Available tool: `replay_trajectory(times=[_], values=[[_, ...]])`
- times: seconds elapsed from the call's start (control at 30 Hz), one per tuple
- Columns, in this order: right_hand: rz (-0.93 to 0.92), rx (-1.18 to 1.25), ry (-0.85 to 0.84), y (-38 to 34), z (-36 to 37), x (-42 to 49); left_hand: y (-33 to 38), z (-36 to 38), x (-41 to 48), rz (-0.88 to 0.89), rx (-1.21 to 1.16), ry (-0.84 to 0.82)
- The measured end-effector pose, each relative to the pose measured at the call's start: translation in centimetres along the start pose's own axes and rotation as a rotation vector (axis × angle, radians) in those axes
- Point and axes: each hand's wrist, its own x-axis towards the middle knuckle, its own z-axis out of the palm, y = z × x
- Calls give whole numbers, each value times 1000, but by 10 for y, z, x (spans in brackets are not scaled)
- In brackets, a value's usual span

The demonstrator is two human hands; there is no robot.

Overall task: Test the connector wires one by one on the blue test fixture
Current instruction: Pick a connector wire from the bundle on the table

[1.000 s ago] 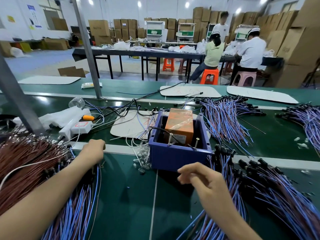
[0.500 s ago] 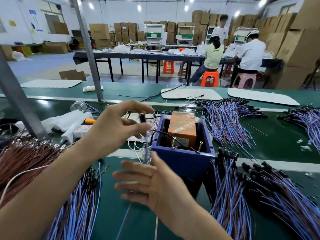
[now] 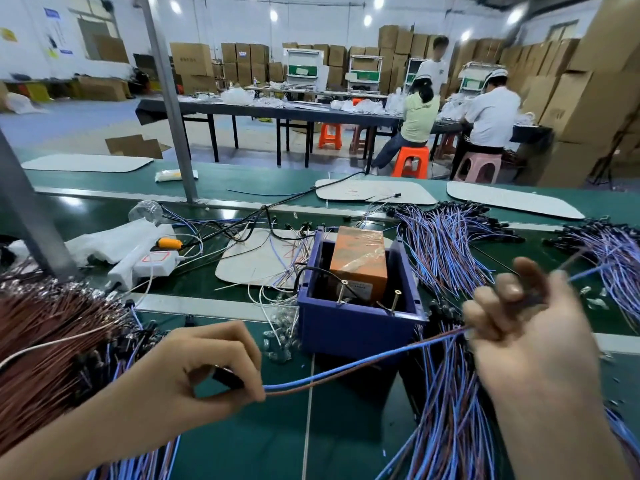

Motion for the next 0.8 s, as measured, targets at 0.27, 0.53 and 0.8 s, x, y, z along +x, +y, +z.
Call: replay_trajectory(times=[0.27, 0.53, 0.8], values=[[-143, -376, -152, 17, -7, 12, -28, 17, 10, -416, 210, -382], [-51, -647, -335, 55, -18, 5, 30, 61, 96, -322, -248, 118], [-59, -657, -320, 56, -26, 5, 35, 93, 121, -320, -537, 269]])
